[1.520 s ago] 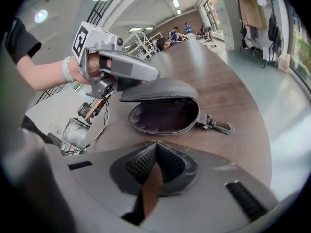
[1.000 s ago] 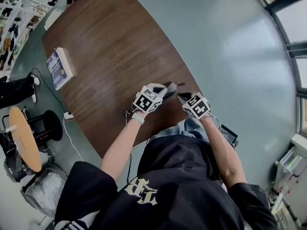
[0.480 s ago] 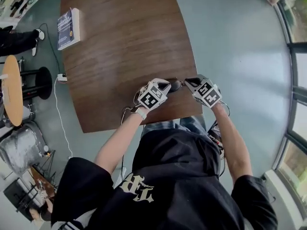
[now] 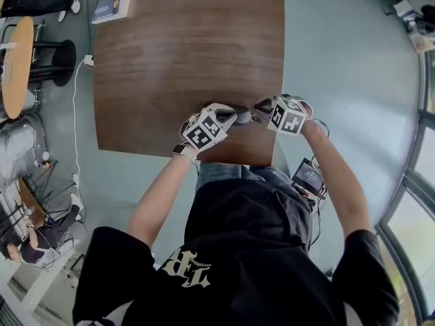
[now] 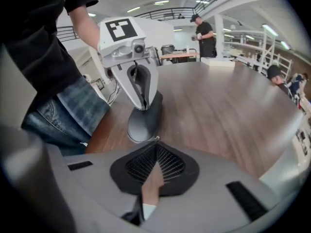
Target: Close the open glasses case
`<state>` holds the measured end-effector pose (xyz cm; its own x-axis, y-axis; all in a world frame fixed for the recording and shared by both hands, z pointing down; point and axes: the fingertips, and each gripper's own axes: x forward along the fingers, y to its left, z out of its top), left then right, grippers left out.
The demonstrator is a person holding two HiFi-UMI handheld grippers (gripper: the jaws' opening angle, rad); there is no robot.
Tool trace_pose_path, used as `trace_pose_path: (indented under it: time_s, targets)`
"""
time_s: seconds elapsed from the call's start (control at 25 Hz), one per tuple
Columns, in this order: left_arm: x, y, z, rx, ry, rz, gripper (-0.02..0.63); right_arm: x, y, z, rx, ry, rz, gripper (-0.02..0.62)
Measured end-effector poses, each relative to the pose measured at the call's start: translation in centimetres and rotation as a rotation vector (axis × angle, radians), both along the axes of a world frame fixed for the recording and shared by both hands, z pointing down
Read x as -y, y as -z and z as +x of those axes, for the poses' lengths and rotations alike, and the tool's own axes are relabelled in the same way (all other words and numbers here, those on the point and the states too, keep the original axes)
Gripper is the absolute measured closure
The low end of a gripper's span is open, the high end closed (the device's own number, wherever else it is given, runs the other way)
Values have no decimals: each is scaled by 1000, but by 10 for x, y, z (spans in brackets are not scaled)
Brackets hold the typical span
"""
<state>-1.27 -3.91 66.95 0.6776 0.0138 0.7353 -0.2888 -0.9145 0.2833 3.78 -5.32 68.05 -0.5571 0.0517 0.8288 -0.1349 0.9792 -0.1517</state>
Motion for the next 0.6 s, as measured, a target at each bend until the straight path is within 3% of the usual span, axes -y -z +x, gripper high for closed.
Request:
trace_pose_path:
  time_s: [0.16, 0.24, 0.6]
  targets:
    - [-21, -13, 2, -18, 25, 7, 600, -16, -20, -3, 0, 157, 10, 607]
    - [-25, -16, 0, -27, 30, 22, 600, -23, -29, -7, -10, 243, 17, 548]
    - [-38, 1, -24, -48, 79, 19, 600, -44, -21, -33, -40, 526, 53, 548]
